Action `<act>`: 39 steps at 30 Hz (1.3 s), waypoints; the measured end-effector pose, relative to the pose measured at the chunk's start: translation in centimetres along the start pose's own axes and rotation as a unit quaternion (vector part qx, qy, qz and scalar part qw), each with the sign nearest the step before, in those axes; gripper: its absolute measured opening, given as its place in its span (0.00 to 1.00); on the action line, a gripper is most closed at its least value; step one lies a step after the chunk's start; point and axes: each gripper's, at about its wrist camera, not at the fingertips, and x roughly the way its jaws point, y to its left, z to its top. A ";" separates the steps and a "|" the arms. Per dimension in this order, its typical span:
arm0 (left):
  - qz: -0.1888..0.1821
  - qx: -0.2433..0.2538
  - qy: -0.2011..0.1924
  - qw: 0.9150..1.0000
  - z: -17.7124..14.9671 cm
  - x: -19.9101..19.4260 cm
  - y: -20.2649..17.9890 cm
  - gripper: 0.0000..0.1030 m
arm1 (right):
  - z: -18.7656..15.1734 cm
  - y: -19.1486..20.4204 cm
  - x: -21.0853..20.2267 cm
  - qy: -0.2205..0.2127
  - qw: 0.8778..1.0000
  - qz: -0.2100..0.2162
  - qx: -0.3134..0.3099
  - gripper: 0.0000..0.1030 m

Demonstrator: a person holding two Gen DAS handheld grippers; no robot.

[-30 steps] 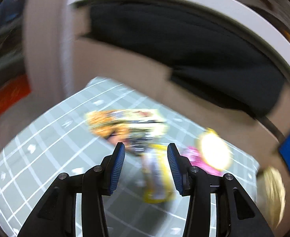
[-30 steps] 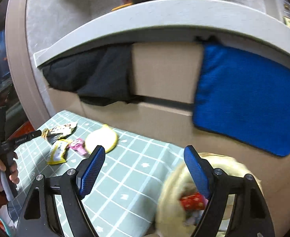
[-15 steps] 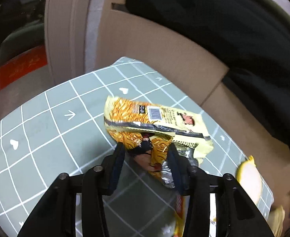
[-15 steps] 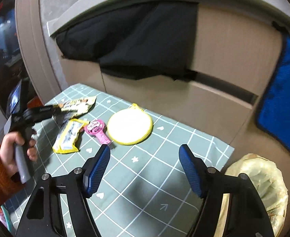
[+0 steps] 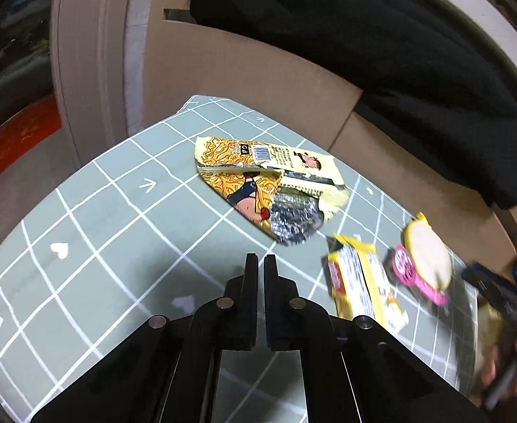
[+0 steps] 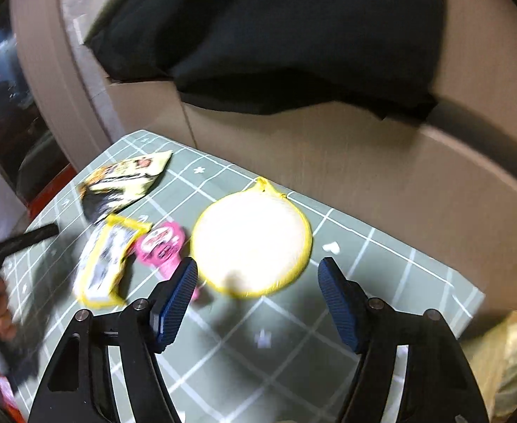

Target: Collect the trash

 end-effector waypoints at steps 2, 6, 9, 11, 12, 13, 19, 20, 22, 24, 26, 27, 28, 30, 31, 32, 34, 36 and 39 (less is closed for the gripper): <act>-0.008 0.006 0.003 1.000 -0.2 -0.5 0.3 0.03 | 0.4 -0.3 1.5 0.008 1.000 -0.001 0.006 0.63; -0.028 0.004 -0.001 1.000 0.4 -0.8 1.0 0.19 | 1.1 -0.9 4.4 0.026 0.999 -0.017 0.018 0.62; -0.024 0.001 -0.024 0.999 1.2 -1.0 1.0 0.38 | 0.9 -1.7 5.4 0.036 0.999 0.006 0.041 0.55; -0.019 -0.009 -0.035 0.999 2.2 -0.4 1.0 0.41 | 0.6 -1.8 5.3 0.035 0.998 0.025 0.049 0.44; -0.015 -0.011 -0.037 0.999 2.7 0.0 0.8 0.42 | 0.5 -1.8 5.1 0.037 0.998 0.030 0.047 0.31; -0.009 -0.014 -0.037 0.999 3.4 0.7 0.4 0.42 | 0.4 -1.7 5.0 0.038 0.998 0.035 0.047 0.28; 0.054 0.010 -0.040 0.998 6.0 5.1 -1.6 0.44 | -1.3 -0.9 1.6 0.026 0.997 0.057 0.038 0.12; 0.063 0.012 -0.038 0.997 6.2 5.7 -1.6 0.44 | -1.6 -0.8 0.9 0.024 0.997 0.063 0.039 0.12; 0.088 0.007 -0.028 0.996 6.6 7.2 -1.5 0.44 | -2.1 -0.8 -0.4 0.018 0.997 0.069 0.041 0.11; 0.096 -0.014 -0.009 0.995 6.6 8.3 -0.8 0.39 | -2.7 -0.9 -2.1 0.012 0.996 0.072 0.042 0.11; 0.092 -0.026 -0.010 0.995 6.3 8.4 -0.3 0.30 | -3.3 -1.2 -3.6 0.010 0.996 0.074 0.048 0.11; 0.093 -0.022 -0.013 0.995 6.0 8.2 -0.4 0.27 | -3.5 -1.4 -4.3 0.008 0.996 0.077 0.050 0.11; 0.095 -0.011 -0.016 0.995 5.7 7.8 -0.5 0.23 | -3.8 -1.7 -4.9 0.005 0.996 0.078 0.053 0.11; 0.085 0.004 -0.005 0.996 4.9 7.2 -0.9 0.18 | -4.4 -2.3 -6.6 -0.002 0.995 0.077 0.055 0.10; 0.079 0.007 0.000 0.997 4.5 6.9 -1.0 0.15 | -4.6 -2.4 -7.0 -0.003 0.996 0.076 0.055 0.10; 0.072 0.012 0.006 0.997 3.9 6.4 -1.1 0.14 | -5.0 -2.7 -7.8 -0.006 0.996 0.075 0.058 0.10; 0.056 0.029 0.014 0.998 2.3 5.0 -1.7 0.12 | -5.4 -3.0 -8.6 -0.009 0.995 0.075 0.062 0.10; 0.038 0.044 0.024 0.998 0.6 3.6 -2.2 0.11 | -5.9 -3.3 -9.6 -0.015 0.995 0.074 0.067 0.10; 0.013 0.059 0.038 0.997 -1.9 1.2 -3.1 0.11 | -6.7 -3.6 -11.3 -0.023 0.995 0.068 0.068 0.10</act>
